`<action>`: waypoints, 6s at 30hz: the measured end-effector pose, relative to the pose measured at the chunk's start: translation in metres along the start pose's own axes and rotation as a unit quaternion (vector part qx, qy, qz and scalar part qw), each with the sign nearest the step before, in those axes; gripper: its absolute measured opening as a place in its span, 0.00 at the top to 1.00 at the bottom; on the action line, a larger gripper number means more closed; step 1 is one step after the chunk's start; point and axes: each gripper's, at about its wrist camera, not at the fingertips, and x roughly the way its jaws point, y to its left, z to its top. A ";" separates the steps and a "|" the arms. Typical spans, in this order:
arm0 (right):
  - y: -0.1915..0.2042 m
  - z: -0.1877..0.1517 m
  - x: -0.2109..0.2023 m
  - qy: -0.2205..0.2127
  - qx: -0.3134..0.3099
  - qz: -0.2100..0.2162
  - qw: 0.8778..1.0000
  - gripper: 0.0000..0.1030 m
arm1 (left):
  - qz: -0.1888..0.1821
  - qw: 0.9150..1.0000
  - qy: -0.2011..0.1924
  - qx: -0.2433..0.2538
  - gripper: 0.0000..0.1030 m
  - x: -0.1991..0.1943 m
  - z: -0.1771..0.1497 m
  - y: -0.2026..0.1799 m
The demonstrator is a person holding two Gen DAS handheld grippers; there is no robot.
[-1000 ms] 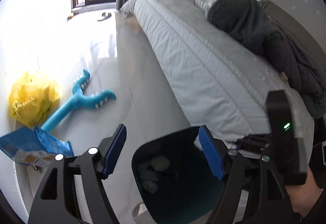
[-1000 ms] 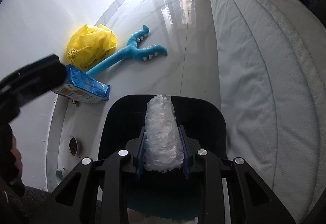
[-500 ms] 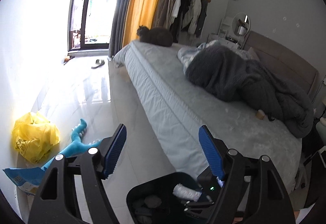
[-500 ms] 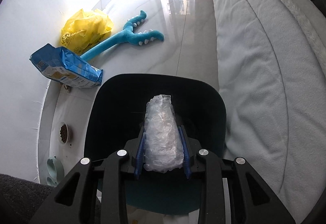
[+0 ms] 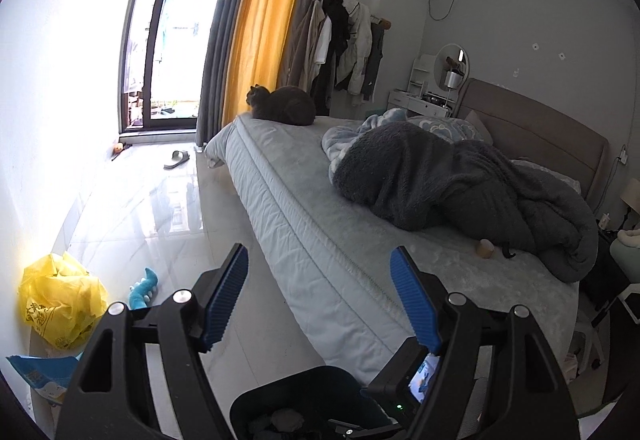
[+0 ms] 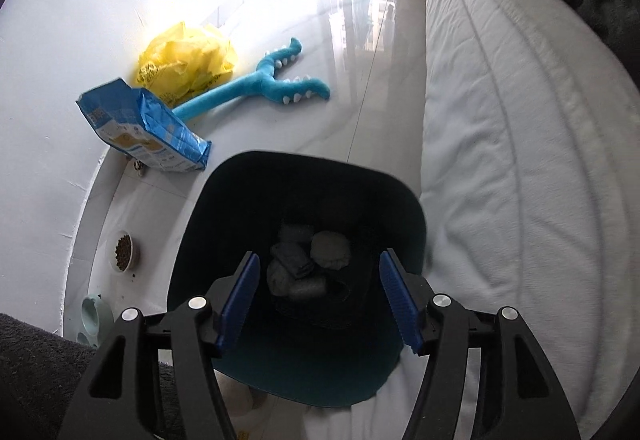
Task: Collect trash
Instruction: 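Move both open grippers from the bin over the bed toward the cardboard core, then grasp the brown cardboard core with the left gripper while the right gripper grasps the black curved piece, then carry the cardboard core and black piece over the black bin with both grippers, then open the left gripper to drop the cardboard core while the right gripper releases the black piece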
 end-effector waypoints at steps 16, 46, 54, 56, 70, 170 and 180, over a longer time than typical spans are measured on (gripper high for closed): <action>-0.073 0.008 -0.095 -0.155 0.022 -0.025 0.987 0.30 | -0.026 0.999 -0.015 0.030 0.20 0.029 0.020 -0.062; -0.303 -0.038 -0.152 -0.214 0.182 -0.191 0.940 0.25 | -0.133 0.987 0.049 0.076 0.16 0.162 0.023 -0.206; -0.361 -0.064 -0.151 -0.212 0.230 -0.204 0.928 0.25 | -0.150 0.983 0.067 0.077 0.16 0.202 0.013 -0.237; -0.374 -0.070 -0.151 -0.210 0.242 -0.207 0.924 0.25 | -0.153 0.982 0.074 0.079 0.16 0.212 0.009 -0.243; -0.427 -0.077 -0.127 -0.186 0.287 -0.182 0.922 0.41 | -0.169 0.967 0.127 0.143 0.16 0.273 -0.022 -0.294; -0.064 -0.001 -0.147 -0.211 0.059 -0.017 0.976 0.77 | 0.060 0.937 0.341 -0.049 0.60 0.142 -0.141 -0.016; -0.036 0.020 -0.114 -0.174 0.038 -0.010 0.984 0.77 | 0.055 0.895 0.433 -0.089 0.52 0.143 -0.189 0.026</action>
